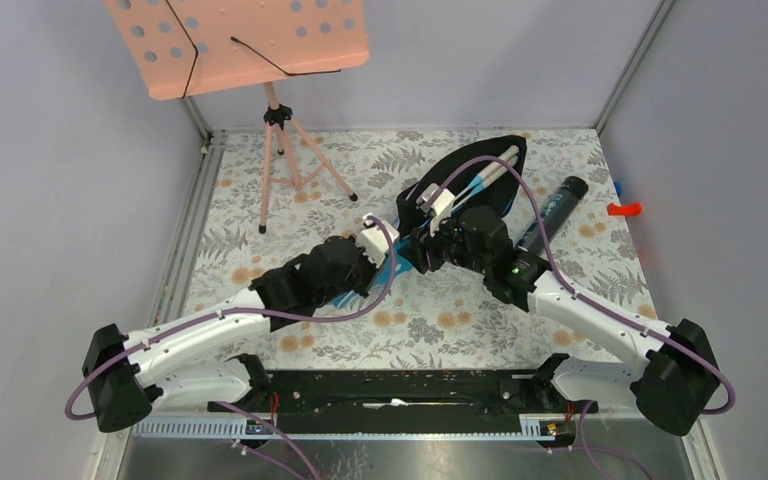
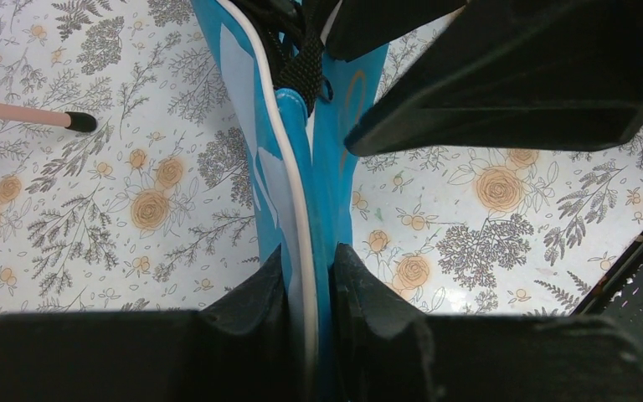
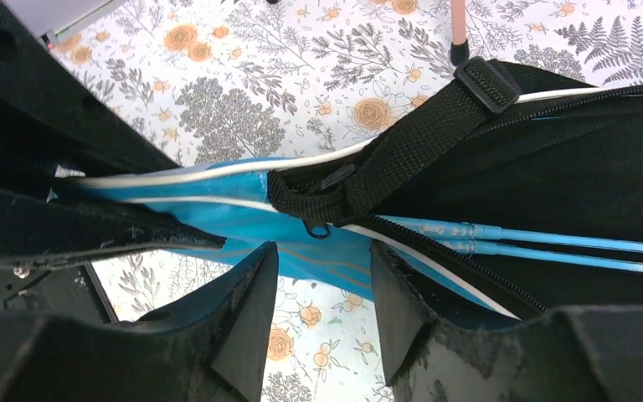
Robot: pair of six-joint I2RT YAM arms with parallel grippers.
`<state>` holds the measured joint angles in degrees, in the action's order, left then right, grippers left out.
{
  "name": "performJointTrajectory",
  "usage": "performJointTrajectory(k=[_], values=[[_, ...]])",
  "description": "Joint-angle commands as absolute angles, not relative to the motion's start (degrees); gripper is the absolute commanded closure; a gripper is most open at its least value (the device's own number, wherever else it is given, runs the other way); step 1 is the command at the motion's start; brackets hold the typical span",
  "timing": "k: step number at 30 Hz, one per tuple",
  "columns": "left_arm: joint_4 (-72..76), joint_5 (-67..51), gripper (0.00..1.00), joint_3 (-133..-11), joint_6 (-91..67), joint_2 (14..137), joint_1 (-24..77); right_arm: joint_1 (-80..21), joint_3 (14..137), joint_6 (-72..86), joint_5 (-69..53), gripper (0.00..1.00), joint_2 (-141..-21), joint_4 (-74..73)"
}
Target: Pack up the badminton gear
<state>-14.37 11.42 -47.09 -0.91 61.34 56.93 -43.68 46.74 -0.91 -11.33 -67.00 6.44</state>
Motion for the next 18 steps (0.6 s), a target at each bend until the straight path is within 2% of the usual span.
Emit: performJointTrajectory(k=[1, 7, 14, 18], values=[[-12.52, 8.08, 1.00, -46.32, -2.11, 61.76, 58.46, -44.37, 49.52, 4.35, -7.78, 0.51, -67.90, 13.97], [-12.65, 8.61, 1.00, -46.49, -1.76, 62.20, 58.88, -44.46, 49.95, 8.15, -8.32, 0.66, -69.11, 14.88], [-12.58, 8.41, 1.00, -46.58, -1.75, 63.05, 59.25, -45.14, 49.75, 11.21, -11.51, 0.66, -67.47, 15.72], [-12.61, 8.25, 1.00, -46.75, -1.76, 63.29, 59.56, -45.48, 50.28, 11.90, -11.32, 0.69, -67.75, 15.02]])
